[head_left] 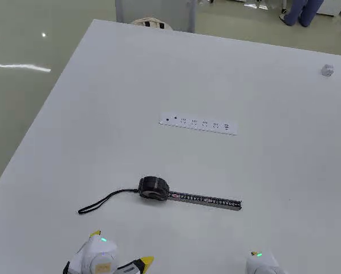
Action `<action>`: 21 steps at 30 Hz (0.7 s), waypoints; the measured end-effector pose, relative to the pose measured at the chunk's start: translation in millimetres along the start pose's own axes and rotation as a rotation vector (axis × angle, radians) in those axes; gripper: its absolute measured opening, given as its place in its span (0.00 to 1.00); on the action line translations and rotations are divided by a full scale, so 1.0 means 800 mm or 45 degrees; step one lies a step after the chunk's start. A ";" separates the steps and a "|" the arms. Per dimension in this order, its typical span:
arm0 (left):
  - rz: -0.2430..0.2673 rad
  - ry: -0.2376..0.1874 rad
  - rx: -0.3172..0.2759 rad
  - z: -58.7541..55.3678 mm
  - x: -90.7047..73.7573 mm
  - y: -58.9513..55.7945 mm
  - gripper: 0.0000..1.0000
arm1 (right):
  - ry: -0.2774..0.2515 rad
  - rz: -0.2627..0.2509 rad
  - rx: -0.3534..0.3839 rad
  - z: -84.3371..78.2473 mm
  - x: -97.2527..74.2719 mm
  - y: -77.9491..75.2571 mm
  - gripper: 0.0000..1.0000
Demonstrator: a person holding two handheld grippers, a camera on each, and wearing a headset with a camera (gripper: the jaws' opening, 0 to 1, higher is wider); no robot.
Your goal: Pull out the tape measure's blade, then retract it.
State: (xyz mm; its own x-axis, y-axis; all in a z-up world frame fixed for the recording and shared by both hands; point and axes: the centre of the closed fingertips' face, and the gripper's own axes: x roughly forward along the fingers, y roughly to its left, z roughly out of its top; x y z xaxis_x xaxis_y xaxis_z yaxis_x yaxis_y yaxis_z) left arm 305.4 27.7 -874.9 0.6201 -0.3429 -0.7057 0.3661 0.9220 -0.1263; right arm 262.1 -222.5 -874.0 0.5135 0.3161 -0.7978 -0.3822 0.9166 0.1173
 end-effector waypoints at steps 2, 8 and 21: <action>0.002 0.002 -0.003 -0.003 -0.003 -0.001 0.92 | -0.001 -0.003 0.002 -0.001 -0.004 0.002 0.99; -0.002 0.012 -0.005 -0.008 -0.008 -0.005 0.96 | -0.008 -0.005 0.002 -0.002 -0.013 0.010 1.00; 0.012 -0.003 -0.020 -0.008 -0.020 -0.012 1.00 | -0.022 -0.032 -0.003 -0.006 -0.023 0.013 1.00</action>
State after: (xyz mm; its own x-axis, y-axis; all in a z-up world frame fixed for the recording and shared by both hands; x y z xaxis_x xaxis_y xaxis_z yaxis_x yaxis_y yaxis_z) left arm 287.2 25.5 -867.1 0.6252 -0.3347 -0.7051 0.3492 0.9279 -0.1308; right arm 244.8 -220.5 -860.8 0.5359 0.2974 -0.7902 -0.3710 0.9237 0.0960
